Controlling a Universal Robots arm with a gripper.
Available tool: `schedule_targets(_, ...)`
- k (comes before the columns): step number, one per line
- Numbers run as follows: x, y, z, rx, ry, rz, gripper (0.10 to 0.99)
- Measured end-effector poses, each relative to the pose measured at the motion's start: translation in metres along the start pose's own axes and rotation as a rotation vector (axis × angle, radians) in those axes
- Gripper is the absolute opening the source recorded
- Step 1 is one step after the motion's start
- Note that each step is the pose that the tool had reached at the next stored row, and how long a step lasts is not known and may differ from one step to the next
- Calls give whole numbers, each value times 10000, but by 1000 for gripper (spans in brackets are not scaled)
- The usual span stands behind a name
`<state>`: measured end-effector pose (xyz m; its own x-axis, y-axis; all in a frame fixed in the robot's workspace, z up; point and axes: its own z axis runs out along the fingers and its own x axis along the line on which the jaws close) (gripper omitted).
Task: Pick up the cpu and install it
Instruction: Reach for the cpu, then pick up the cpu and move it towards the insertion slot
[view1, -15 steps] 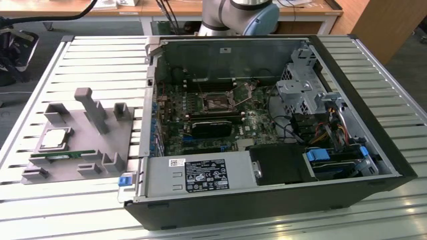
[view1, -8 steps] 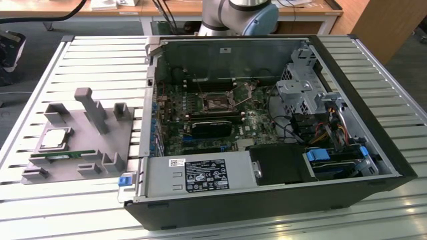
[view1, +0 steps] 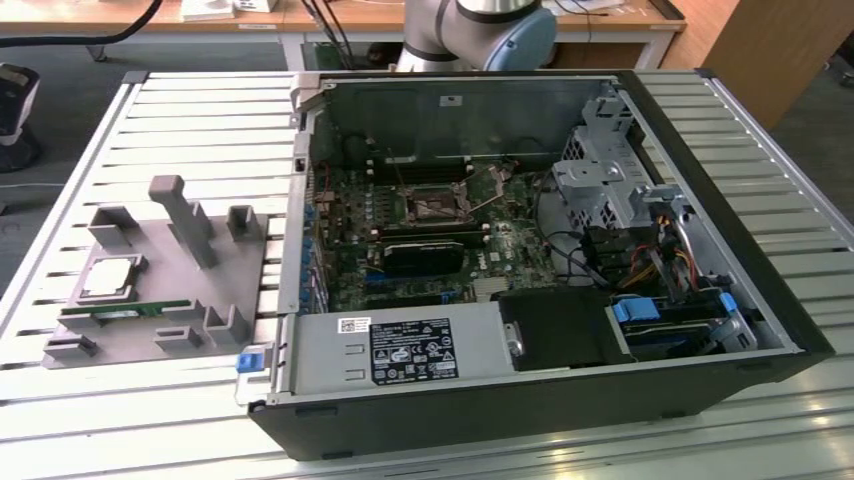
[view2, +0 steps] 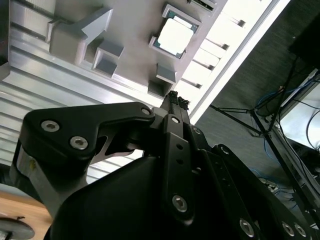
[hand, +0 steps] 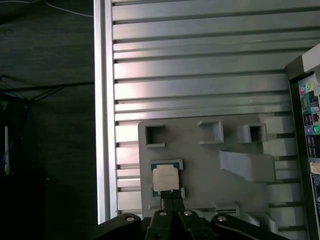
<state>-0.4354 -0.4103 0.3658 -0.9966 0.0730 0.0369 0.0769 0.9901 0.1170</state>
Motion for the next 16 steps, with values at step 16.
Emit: schedule_targets(16, 15, -24, 150, -23, 281, 31, 106)
